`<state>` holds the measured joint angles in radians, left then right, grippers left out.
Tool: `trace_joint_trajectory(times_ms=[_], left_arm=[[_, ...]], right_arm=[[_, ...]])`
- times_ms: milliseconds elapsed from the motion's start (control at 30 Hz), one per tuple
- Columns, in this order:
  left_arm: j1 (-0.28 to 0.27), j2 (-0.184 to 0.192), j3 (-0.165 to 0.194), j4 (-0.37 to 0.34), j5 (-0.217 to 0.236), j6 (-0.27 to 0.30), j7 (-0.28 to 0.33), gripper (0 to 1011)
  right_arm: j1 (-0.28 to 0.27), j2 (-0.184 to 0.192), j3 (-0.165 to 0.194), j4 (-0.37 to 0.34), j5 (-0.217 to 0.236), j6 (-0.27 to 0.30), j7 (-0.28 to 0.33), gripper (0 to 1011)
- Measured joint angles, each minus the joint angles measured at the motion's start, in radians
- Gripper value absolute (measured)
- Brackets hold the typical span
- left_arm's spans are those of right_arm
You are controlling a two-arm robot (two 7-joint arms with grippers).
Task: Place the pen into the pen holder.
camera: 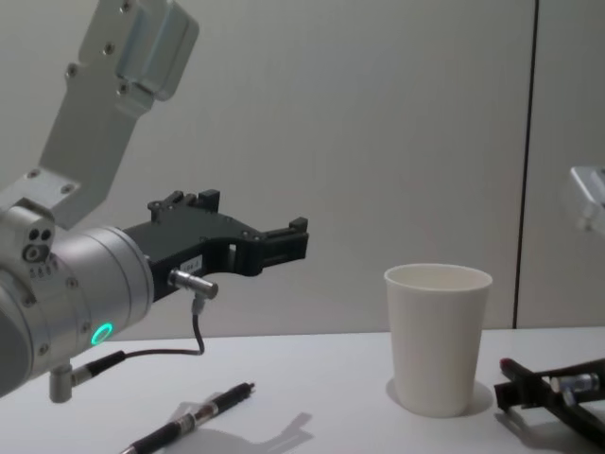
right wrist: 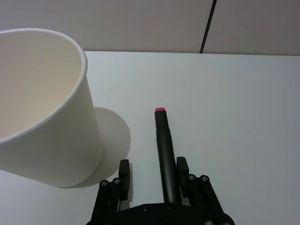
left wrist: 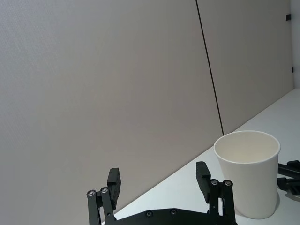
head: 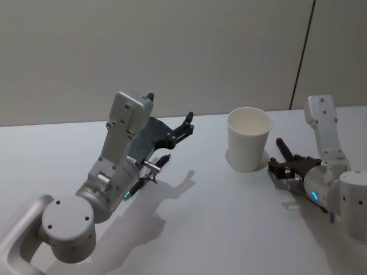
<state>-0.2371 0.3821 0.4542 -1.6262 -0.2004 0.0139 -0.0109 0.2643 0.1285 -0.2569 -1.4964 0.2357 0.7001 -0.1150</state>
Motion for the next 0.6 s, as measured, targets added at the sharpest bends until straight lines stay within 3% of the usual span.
trace_joint_trajectory(times_ms=[600], left_arm=[[0.0, 0.0, 0.0, 0.0, 0.0, 0.0, 0.0, 1001]], right_arm=[[-0.005, -0.003, 0.008, -0.004, 0.015, -0.007, -0.013, 494]])
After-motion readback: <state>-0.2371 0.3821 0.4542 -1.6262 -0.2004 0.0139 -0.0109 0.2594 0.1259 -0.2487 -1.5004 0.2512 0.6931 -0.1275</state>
